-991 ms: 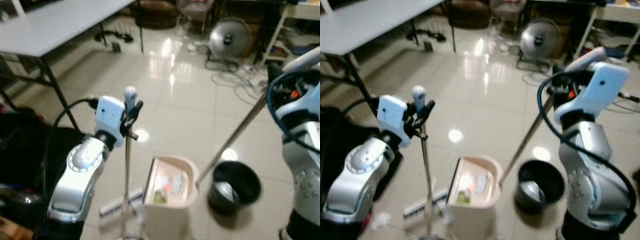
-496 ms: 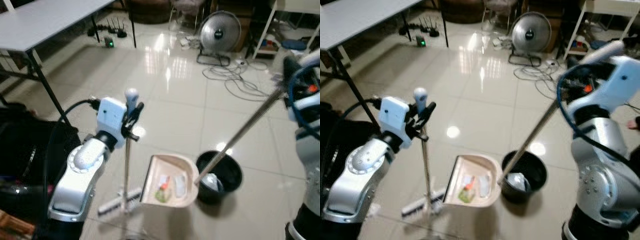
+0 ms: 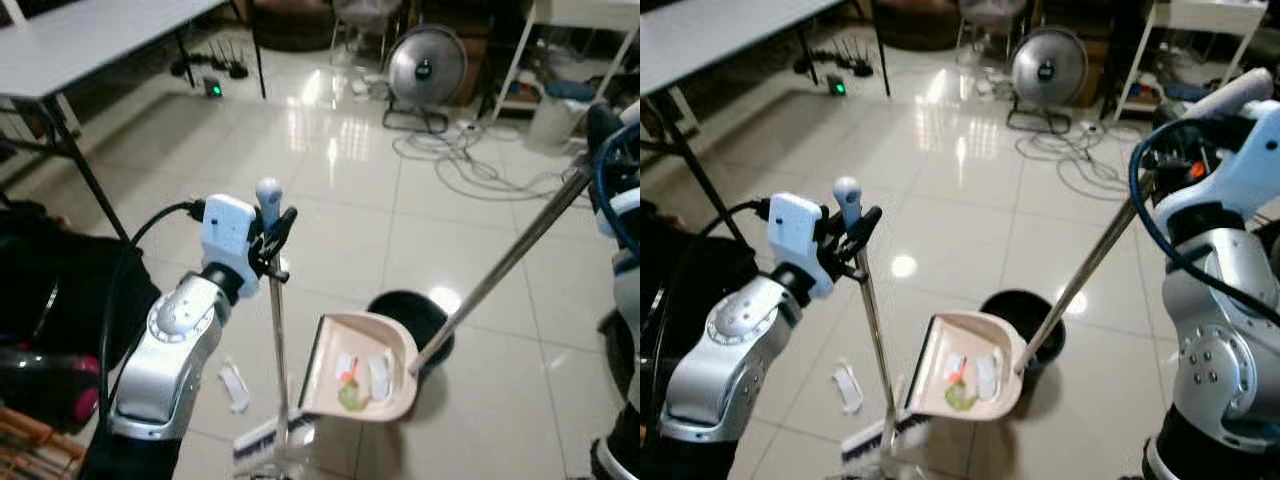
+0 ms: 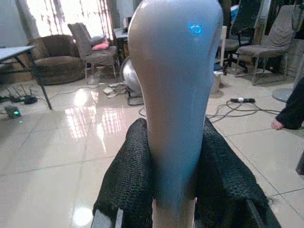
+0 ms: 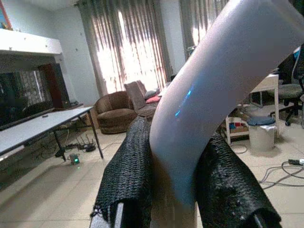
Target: Sweep floor
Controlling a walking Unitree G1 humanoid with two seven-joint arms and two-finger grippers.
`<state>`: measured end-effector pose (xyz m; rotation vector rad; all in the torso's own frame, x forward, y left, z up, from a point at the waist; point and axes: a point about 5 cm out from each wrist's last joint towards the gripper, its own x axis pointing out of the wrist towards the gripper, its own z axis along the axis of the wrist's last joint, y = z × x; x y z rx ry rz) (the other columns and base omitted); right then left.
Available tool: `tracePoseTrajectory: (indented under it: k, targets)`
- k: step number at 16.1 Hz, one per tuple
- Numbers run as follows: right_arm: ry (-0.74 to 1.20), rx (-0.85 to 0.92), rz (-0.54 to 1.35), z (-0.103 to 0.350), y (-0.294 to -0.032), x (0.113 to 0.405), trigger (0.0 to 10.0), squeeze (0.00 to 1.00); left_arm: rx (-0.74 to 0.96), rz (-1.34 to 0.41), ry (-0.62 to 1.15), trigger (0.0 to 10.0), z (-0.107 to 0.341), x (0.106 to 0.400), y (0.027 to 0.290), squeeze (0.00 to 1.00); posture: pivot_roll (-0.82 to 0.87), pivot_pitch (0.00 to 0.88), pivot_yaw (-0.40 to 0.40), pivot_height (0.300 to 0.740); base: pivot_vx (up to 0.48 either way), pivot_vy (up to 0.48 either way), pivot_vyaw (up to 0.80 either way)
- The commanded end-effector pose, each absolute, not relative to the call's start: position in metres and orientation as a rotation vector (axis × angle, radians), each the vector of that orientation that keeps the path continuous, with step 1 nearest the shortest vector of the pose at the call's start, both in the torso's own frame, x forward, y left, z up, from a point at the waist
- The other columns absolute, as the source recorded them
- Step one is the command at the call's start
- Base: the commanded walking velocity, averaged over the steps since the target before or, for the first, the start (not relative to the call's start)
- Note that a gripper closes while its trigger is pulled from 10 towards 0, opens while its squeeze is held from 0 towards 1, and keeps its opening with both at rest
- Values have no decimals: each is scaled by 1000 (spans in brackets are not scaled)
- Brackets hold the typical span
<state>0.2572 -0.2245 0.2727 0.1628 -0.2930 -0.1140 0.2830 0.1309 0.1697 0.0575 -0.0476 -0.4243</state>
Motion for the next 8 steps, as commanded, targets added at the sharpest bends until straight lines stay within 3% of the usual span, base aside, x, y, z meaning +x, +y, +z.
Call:
tracePoseTrajectory:
  k: [1, 3, 8]
  targets:
    - [-316, 171, -81, 281, -219, 258, 10000, 0, 95, -384, -92, 10000, 182, 286, 139, 0, 8, 29, 21, 740, 0, 0, 0]
    - [-309, 183, -104, 280, -223, 259, 10000, 0, 103, -388, -100, 10000, 183, 286, 139, 0, 7, 25, 19, 740, 0, 0, -294]
    - [-327, 187, -110, 286, -226, 259, 10000, 0, 107, -407, -145, 10000, 188, 286, 138, 0, 5, 4, 19, 740, 55, 0, -784]
